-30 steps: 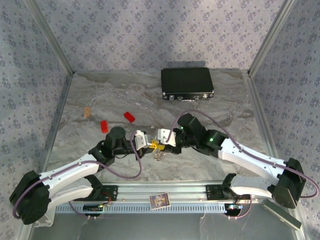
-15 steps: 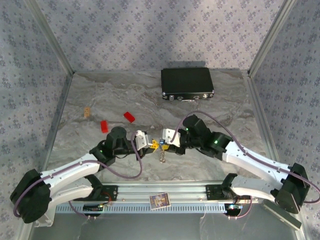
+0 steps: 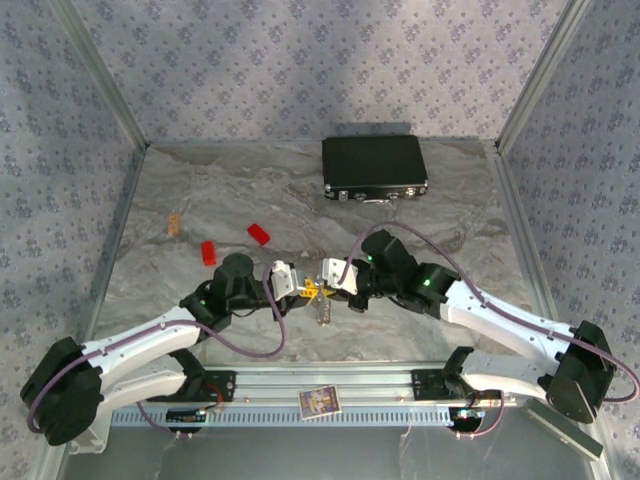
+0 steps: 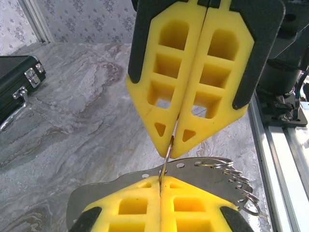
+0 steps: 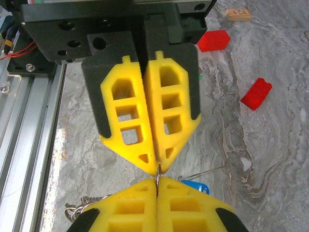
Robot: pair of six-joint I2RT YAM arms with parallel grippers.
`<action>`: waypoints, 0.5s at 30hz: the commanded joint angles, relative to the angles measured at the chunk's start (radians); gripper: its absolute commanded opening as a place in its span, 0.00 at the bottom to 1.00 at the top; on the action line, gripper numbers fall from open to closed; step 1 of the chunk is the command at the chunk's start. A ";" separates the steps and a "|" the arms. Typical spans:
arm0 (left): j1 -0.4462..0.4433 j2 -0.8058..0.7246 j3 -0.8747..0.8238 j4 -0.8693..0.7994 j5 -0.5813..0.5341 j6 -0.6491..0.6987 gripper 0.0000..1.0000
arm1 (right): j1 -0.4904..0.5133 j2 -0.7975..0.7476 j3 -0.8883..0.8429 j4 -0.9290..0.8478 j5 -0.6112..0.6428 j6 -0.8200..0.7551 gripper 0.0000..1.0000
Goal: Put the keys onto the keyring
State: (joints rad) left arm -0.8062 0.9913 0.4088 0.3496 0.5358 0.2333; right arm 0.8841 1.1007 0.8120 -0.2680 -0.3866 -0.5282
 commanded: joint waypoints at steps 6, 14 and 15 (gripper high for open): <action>-0.006 0.010 0.018 0.070 0.004 -0.016 0.18 | 0.015 0.000 -0.009 0.047 -0.039 0.021 0.00; -0.007 0.014 0.015 0.074 0.016 -0.014 0.08 | 0.021 0.008 -0.017 0.078 -0.041 0.035 0.00; -0.007 0.012 0.013 0.073 0.014 -0.011 0.06 | 0.020 0.004 -0.019 0.072 -0.023 0.034 0.00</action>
State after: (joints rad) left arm -0.8082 1.0035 0.4088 0.3775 0.5377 0.2176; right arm 0.8951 1.1099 0.8009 -0.2268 -0.3866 -0.5121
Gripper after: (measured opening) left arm 0.069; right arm 0.051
